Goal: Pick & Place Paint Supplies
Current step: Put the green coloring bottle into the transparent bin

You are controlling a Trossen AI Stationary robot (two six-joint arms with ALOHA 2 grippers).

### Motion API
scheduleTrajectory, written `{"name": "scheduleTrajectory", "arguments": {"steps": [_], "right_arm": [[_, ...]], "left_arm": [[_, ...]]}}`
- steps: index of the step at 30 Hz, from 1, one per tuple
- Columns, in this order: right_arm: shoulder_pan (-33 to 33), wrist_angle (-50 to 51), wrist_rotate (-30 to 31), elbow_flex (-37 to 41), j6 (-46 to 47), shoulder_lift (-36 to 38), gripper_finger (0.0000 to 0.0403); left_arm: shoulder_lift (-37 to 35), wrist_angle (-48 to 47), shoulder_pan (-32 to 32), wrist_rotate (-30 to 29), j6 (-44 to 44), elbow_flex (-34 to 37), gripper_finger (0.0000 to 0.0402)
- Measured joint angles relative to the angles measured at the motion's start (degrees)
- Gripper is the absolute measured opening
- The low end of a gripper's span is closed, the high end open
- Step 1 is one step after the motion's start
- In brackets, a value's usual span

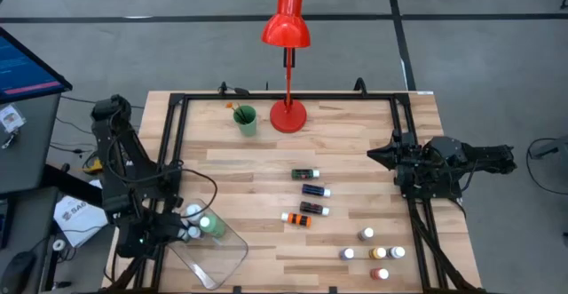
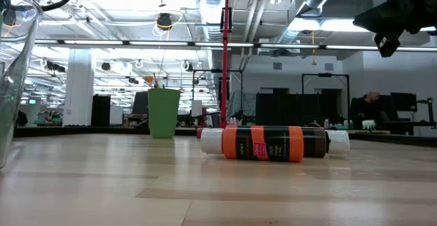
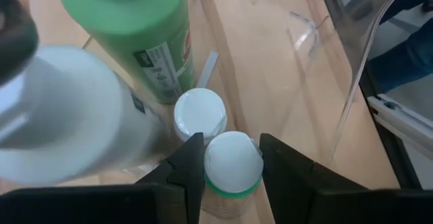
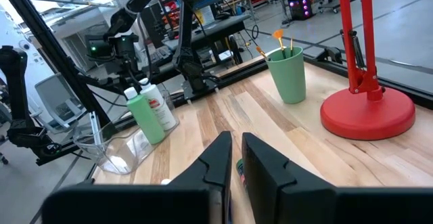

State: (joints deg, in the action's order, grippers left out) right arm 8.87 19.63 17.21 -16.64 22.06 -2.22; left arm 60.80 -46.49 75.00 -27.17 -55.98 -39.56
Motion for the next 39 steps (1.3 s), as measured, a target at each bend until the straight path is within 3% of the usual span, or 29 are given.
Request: {"name": "scheduleTrajectory", "arguments": {"steps": [12, 20, 29, 39], "right_arm": [[0.0, 0.0, 0.0, 0.0, 0.0, 0.0, 0.0033], [0.0, 0.0, 0.0, 0.0, 0.0, 0.0, 0.0031], [0.0, 0.0, 0.0, 0.0, 0.0, 0.0, 0.0032], [0.0, 0.0, 0.0, 0.0, 0.0, 0.0, 0.0033]], "left_arm": [[-0.1, 0.6, 0.0, 0.8, 0.2, 0.2, 0.0117], [0.1, 0.4, 0.0, 6.4, 0.1, 0.5, 0.0138], [0.1, 0.1, 0.0, 7.0, 0.2, 0.4, 0.014], [-1.9, 0.4, 0.0, 8.3, 0.2, 0.4, 0.0196]]}}
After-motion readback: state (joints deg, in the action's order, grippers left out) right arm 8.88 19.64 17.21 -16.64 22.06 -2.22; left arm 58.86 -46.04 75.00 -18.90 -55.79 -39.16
